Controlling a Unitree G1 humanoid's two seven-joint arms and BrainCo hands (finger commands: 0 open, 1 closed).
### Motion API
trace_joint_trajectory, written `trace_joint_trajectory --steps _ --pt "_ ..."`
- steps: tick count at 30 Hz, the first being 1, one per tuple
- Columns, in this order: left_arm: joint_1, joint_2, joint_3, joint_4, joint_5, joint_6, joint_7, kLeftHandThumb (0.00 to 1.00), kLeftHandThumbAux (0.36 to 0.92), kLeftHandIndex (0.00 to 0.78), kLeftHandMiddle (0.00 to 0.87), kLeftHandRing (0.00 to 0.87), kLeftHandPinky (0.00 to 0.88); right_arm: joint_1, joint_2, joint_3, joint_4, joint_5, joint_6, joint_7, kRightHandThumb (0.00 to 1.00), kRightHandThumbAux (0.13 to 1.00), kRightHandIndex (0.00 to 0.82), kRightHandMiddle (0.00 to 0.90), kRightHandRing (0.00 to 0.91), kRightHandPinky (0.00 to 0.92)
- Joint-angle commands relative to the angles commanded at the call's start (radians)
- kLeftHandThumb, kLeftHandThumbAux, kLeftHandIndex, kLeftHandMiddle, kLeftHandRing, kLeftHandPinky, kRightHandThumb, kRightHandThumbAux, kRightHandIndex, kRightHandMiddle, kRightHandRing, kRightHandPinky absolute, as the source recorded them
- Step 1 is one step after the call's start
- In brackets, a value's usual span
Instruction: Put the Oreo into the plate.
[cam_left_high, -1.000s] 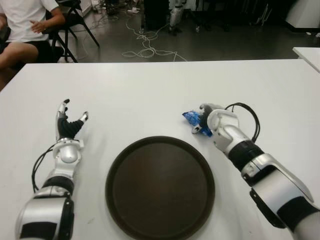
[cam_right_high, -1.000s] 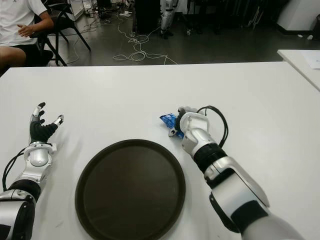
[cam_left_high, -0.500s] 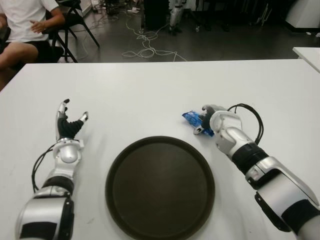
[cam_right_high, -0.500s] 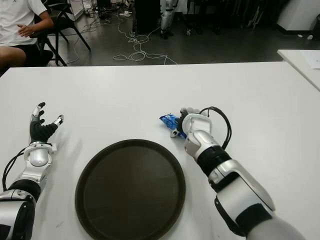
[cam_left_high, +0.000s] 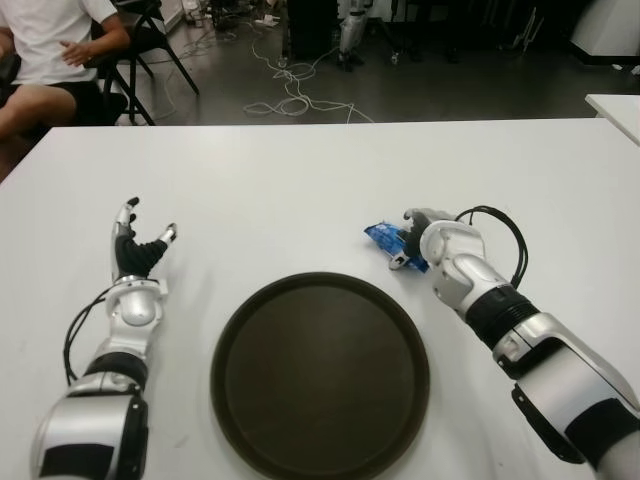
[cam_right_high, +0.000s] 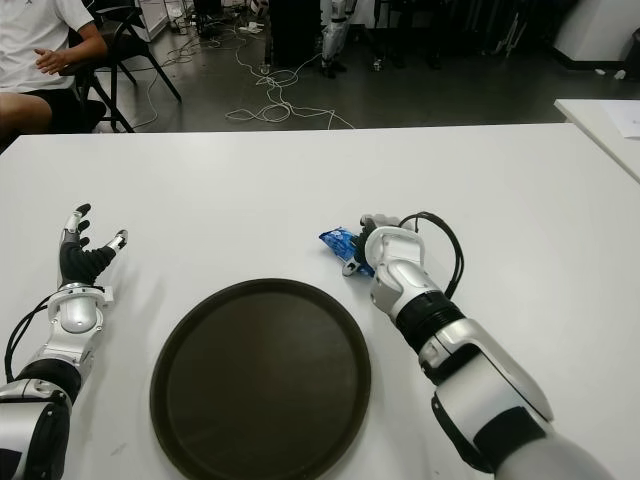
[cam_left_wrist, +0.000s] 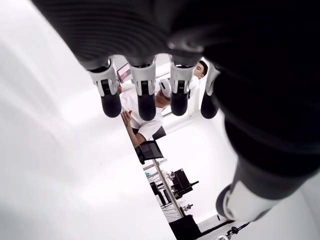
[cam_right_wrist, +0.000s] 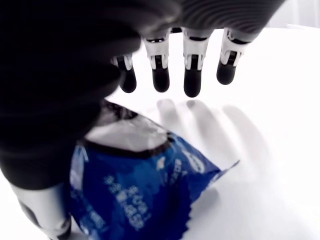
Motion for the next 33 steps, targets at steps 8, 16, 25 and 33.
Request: trace_joint_trajectory --steps 8,16,25,33 --pt "-0.001 -0.001 0.0 -0.002 -0.001 0.001 0.001 0.0 0.764 0.056 0.079 0.053 0.03 0.006 0.004 -0.022 0.014 0.012 -0.031 -0.06 0.0 0.776 0.105 0.142 0.123 0.014" --pt "-0.003 0.0 -0.001 -0.001 0.001 0.009 0.003 0.0 0.767 0.06 0.078 0.049 0.02 0.002 0.001 -0.041 0.041 0.024 -0.086 -0.095 0.0 0.789 0.113 0.145 0.128 0.035" --pt "-0.004 -0.002 0.006 0.004 -0.006 0.009 -0.001 0.0 0.759 0.057 0.08 0.057 0.04 -0.001 0.01 -0.064 0.057 0.029 -0.093 -0.105 0.0 0.78 0.126 0.155 0.141 0.044" --pt "-0.003 -0.001 0.002 0.003 -0.001 0.003 0.005 0.0 0.748 0.058 0.083 0.059 0.04 -0.003 0.008 -0.074 0.064 0.035 -0.118 -0.086 0.0 0.811 0.113 0.133 0.119 0.023"
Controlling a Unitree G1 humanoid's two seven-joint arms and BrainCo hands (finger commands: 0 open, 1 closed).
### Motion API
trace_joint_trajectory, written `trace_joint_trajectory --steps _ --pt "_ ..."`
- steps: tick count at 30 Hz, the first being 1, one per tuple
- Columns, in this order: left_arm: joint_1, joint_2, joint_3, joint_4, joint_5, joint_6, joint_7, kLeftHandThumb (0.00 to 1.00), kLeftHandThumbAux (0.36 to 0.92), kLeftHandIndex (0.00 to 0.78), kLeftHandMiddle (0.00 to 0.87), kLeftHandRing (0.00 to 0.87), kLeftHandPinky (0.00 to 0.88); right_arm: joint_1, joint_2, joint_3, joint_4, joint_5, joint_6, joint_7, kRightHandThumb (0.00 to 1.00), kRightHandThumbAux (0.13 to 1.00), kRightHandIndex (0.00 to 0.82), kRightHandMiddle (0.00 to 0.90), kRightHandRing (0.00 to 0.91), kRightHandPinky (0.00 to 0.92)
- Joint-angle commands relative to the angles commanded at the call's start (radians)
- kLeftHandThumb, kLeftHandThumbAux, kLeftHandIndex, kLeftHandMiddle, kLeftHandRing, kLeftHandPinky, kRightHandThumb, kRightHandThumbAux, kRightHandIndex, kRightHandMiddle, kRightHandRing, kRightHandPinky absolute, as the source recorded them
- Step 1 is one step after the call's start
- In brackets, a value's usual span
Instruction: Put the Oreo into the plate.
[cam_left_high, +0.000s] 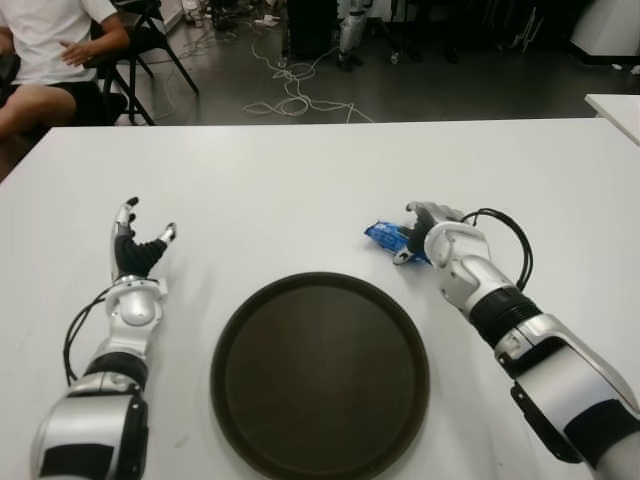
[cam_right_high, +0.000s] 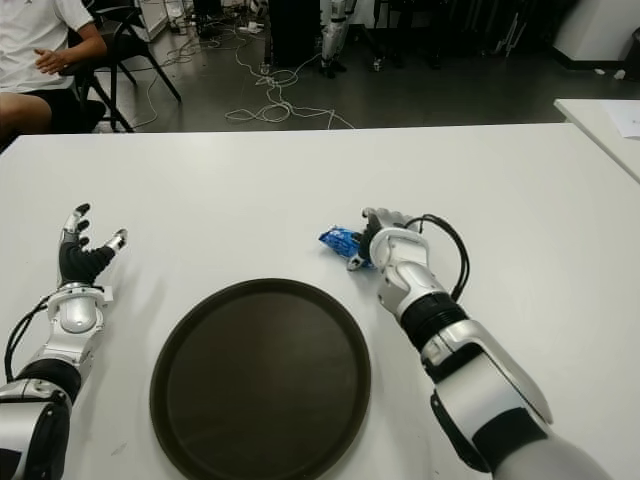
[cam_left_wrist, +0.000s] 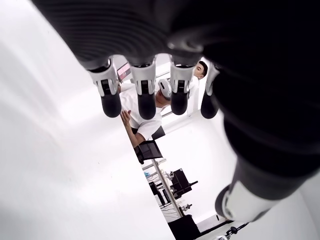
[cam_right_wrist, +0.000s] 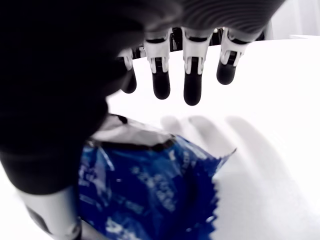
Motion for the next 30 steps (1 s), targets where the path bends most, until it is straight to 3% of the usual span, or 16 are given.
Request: trace_joint_trajectory --steps 14,25,30 --pt "0.002 -0.003 0.0 -0.004 -0.001 -0.011 -0.001 0.0 0.776 0.061 0.085 0.059 0.038 0.011 0.002 -0.026 0.009 -0.006 -0.044 -0.078 0.0 0.828 0.1 0.132 0.117 0.027" --pt "0.002 -0.004 0.003 -0.004 -0.007 -0.003 -0.01 0.0 0.752 0.055 0.078 0.056 0.042 0.023 -0.002 -0.055 0.025 -0.001 -0.094 -0.194 0.0 0.802 0.147 0.189 0.186 0.105" --pt "0.001 -0.003 0.005 -0.003 -0.009 0.001 -0.015 0.0 0.74 0.053 0.071 0.053 0.041 0.022 -0.004 -0.083 0.065 0.019 -0.154 -0.243 0.0 0.806 0.165 0.201 0.208 0.17"
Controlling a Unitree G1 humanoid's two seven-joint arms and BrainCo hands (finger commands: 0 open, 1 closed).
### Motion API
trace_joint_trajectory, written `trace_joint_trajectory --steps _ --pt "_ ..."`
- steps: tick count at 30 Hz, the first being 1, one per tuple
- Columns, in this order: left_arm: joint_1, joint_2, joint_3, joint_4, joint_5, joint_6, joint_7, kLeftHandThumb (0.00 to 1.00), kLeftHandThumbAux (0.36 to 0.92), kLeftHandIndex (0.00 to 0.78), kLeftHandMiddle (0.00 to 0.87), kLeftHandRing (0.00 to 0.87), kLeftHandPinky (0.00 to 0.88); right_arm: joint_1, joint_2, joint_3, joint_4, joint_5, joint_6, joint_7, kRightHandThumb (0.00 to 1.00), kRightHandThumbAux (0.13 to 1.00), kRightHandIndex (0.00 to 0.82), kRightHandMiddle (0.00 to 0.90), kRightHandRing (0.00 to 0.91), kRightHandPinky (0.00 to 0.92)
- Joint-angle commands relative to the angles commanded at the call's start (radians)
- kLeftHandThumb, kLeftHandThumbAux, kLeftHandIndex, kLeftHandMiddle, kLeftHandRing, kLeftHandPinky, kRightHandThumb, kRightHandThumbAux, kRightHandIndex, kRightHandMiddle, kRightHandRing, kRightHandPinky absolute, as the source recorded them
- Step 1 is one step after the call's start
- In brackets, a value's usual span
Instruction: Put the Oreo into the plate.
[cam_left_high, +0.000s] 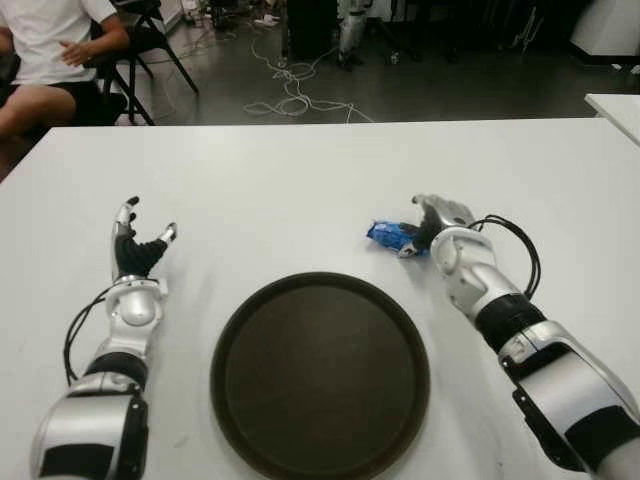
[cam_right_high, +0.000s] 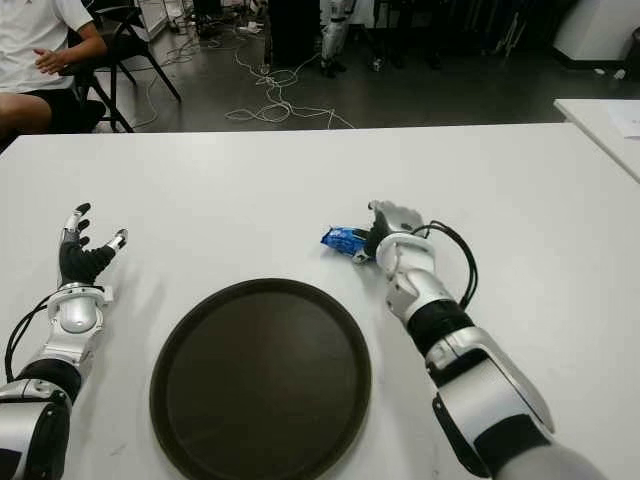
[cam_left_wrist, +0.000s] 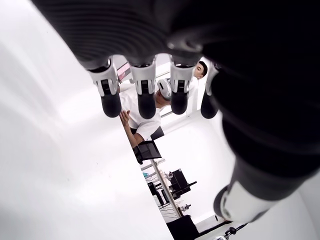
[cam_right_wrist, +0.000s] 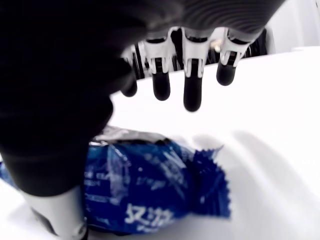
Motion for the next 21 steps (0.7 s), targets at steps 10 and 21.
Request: trace_joint_trajectory --steps 10,21 --pt "0.002 0.002 -0.005 -0.002 0.009 -0.001 0.012 0.0 0.757 0.057 0.081 0.057 0.038 -0.021 -0.001 0.01 0.072 -0.001 -0.06 -0.014 0.0 0.789 0.188 0.234 0.271 0.282" --pt "0.0 0.003 -0.006 0.0 0.01 0.004 0.011 0.0 0.749 0.058 0.076 0.046 0.019 -0.025 0.006 -0.003 0.099 0.01 -0.08 -0.062 0.032 0.826 0.36 0.445 0.458 0.487"
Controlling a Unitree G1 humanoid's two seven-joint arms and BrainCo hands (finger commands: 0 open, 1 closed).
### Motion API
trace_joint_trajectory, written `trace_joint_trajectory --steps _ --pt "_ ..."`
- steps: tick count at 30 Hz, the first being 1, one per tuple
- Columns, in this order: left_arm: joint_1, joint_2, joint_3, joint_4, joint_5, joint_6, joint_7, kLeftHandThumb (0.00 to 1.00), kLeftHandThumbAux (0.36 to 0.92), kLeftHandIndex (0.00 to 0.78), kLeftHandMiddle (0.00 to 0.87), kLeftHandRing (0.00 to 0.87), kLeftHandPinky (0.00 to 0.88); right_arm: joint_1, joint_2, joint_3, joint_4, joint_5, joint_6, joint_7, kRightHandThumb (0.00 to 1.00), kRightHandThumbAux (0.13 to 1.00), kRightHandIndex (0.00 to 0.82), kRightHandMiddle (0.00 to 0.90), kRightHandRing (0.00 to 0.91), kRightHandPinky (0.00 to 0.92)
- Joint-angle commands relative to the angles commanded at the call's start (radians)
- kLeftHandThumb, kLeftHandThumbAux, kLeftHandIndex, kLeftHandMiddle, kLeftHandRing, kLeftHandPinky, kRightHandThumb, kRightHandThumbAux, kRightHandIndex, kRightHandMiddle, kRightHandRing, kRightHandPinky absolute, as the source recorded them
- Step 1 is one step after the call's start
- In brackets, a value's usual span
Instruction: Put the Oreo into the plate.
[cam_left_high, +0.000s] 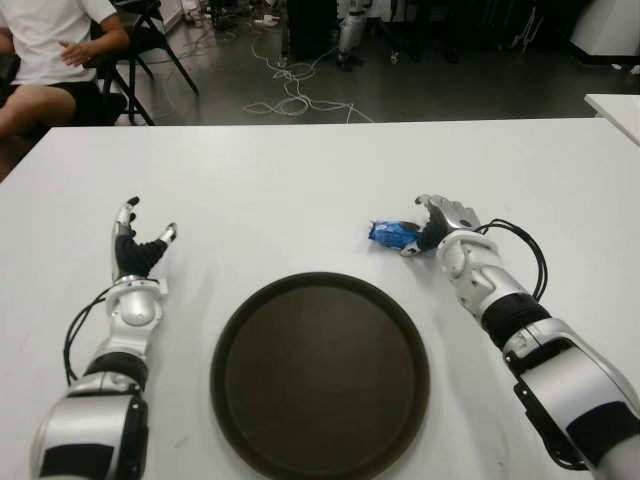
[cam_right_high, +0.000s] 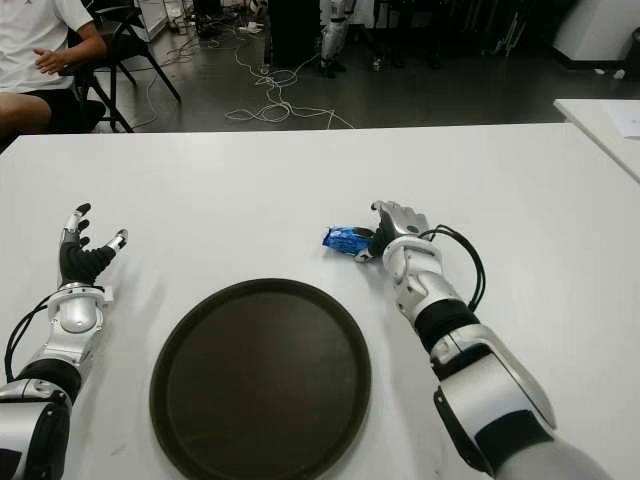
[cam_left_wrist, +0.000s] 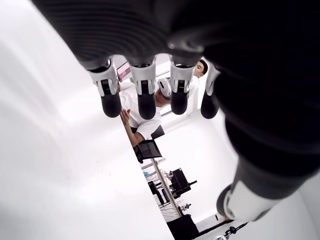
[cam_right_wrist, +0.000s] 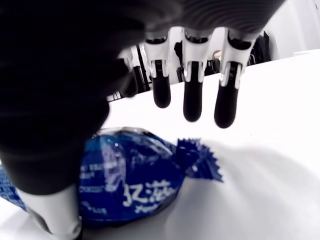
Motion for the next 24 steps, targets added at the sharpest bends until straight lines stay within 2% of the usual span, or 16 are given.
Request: trace_joint_trajectory --steps 1,2,4,6,10,24 --pt "0.0 0.0 0.001 0.0 -0.001 -0.001 0.0 0.0 0.747 0.059 0.077 0.047 0.022 0.002 0.0 -0.003 -0.001 0.003 -0.004 -0.007 0.265 0.793 0.384 0.515 0.523 0.539" --pt "0.0 0.0 0.001 0.0 -0.001 -0.001 0.0 0.0 0.746 0.06 0.078 0.047 0.024 0.003 0.001 -0.006 -0.001 0.006 -0.007 -0.012 0.415 0.771 0.399 0.561 0.565 0.574" --pt "0.001 -0.001 0.002 -0.001 -0.003 -0.003 0.0 0.0 0.747 0.062 0.08 0.05 0.03 0.006 0.002 -0.012 -0.002 0.011 -0.014 -0.025 0.546 0.753 0.413 0.61 0.61 0.611" --pt "0.001 -0.002 0.004 -0.001 -0.005 -0.006 -0.002 0.0 0.748 0.063 0.082 0.053 0.033 0.009 0.003 -0.02 -0.003 0.018 -0.023 -0.035 0.614 0.742 0.42 0.647 0.642 0.636" --pt "0.002 0.0 0.0 -0.002 0.001 -0.006 0.004 0.0 0.749 0.065 0.088 0.061 0.036 0.013 0.006 -0.033 -0.005 0.03 -0.035 -0.047 0.671 0.733 0.428 0.693 0.69 0.687" --pt "0.002 0.002 -0.001 0.0 0.004 -0.004 0.006 0.0 0.742 0.062 0.087 0.063 0.044 0.025 0.009 -0.062 -0.016 0.073 -0.068 -0.058 0.688 0.728 0.433 0.744 0.75 0.751"
